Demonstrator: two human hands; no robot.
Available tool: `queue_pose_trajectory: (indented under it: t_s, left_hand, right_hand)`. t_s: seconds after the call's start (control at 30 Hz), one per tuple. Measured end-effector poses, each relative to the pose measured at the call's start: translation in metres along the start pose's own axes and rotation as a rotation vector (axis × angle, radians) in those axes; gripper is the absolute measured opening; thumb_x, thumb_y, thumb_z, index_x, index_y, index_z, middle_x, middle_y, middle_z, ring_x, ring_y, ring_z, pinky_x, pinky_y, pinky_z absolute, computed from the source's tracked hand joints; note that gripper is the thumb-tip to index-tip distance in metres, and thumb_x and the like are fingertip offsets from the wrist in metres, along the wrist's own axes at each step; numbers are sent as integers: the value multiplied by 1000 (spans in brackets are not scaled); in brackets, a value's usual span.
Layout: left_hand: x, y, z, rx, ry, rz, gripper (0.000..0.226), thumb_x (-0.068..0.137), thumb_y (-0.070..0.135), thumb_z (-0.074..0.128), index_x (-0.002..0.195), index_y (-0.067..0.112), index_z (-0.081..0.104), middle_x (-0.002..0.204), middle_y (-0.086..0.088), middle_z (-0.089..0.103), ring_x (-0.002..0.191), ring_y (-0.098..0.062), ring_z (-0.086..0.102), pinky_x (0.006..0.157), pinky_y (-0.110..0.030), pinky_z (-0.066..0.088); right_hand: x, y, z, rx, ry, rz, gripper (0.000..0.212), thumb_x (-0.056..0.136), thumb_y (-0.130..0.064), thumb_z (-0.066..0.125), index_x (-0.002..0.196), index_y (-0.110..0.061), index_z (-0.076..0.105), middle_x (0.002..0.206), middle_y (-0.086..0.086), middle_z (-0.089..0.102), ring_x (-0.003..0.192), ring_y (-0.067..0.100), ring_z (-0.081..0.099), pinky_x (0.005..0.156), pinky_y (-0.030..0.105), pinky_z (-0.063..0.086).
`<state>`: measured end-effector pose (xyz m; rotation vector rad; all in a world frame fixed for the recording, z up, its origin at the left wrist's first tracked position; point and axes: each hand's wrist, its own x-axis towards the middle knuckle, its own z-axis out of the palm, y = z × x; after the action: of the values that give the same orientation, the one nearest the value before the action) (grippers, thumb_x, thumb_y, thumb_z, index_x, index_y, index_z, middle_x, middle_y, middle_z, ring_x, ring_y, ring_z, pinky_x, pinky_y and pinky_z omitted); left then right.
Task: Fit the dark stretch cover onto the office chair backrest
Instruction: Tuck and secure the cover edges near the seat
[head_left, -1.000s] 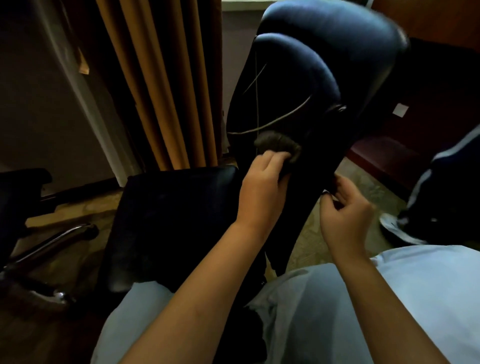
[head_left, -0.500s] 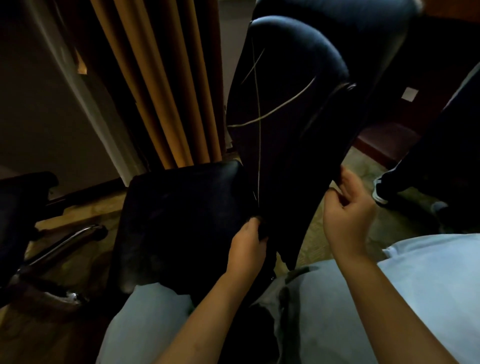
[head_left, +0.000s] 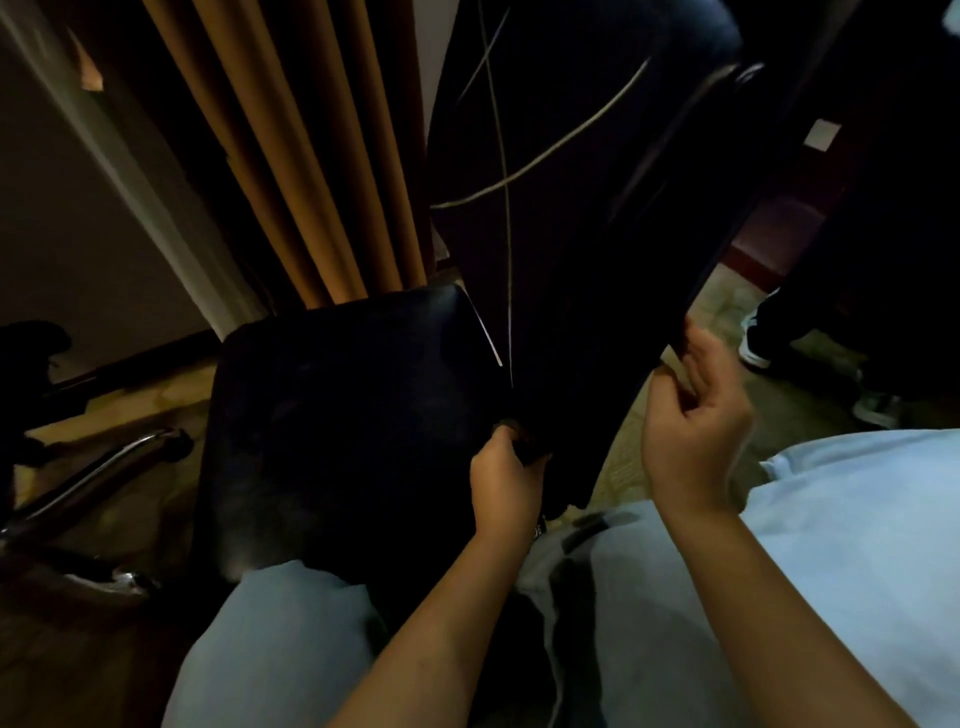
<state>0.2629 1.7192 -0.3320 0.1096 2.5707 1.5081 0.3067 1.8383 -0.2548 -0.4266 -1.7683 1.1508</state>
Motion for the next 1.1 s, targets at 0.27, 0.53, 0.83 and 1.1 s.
queue_pose_trajectory:
  t_s: [0.27,0.53,0.83,1.1]
  left_hand:
    - [10,-10,46,-3,-34,-78,16,85,12,71,98,4,69,94,-4,70,84,-13,65,74,-15,50]
    - [4,-10,4,-68,-26,-115,15,87,4,64,100,7,71,92,3,69,83,-6,64,63,0,42]
    - [11,140,-64,-316,171,450,34,90,0,57,120,13,66,114,6,67,106,7,58,97,-10,41]
    - [42,250,-60,-188,74,876,46,92,-3,49,137,6,49,144,-13,46,137,-20,39,115,-26,27]
  right_hand:
    - [2,11,5,-6,9,-6,40,87,13,50,121,-6,60,113,2,67,104,0,63,84,12,47]
    - [6,-1,2,-34,-50,-21,43,89,9,50,121,-20,53,110,-8,64,98,2,63,79,15,51]
    - [66,-73,-5,10,162,-366,30,91,0,48,120,0,49,117,6,54,108,22,57,85,38,52]
    - [122,-127,-18,-281,216,-711,38,86,1,55,123,6,50,129,24,50,123,32,46,103,42,39]
